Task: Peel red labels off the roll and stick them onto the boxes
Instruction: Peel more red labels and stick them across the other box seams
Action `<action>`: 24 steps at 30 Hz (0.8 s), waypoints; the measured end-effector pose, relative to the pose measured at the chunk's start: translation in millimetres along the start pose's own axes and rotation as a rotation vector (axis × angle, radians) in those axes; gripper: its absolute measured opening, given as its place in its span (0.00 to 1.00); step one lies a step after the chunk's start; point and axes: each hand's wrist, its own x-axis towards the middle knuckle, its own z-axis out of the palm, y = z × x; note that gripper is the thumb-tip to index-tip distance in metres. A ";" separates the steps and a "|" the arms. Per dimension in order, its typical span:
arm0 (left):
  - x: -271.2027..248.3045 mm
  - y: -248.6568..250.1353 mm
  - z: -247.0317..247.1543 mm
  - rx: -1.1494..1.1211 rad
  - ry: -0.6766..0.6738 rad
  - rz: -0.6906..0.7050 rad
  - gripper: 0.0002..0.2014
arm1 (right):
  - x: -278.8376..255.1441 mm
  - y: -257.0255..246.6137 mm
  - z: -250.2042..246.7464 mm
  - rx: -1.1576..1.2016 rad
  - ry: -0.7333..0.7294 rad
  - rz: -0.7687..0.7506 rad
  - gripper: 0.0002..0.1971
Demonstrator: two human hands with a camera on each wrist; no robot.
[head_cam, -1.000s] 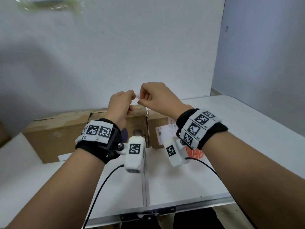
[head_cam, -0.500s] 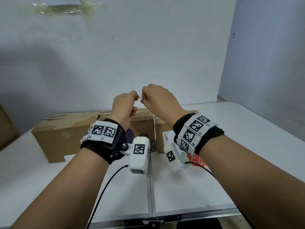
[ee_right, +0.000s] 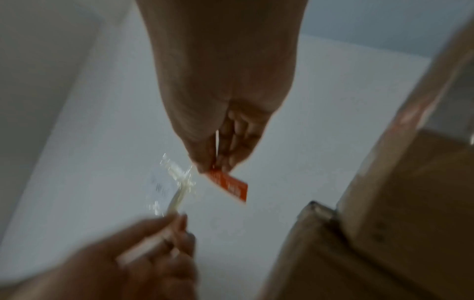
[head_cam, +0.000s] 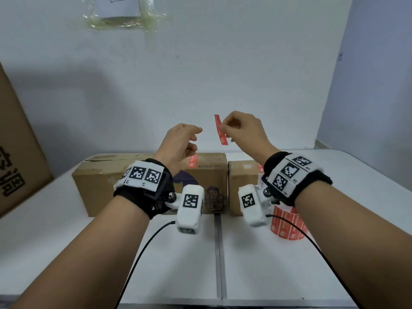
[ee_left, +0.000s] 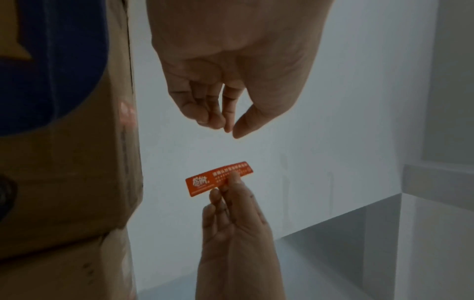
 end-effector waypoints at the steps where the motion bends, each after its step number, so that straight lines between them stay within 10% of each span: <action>1: 3.0 -0.4 -5.1 0.021 0.009 0.004 0.07 | 1.0 -1.0 0.4 0.153 -0.078 0.098 0.05; 7: 12.5 -0.9 -27.4 0.029 -0.048 -0.038 0.13 | 8.8 -10.1 17.3 0.738 -0.372 0.405 0.04; 24: 26.8 -3.8 -111.7 0.087 0.065 -0.036 0.09 | 31.1 -49.2 107.0 0.758 -0.436 0.340 0.04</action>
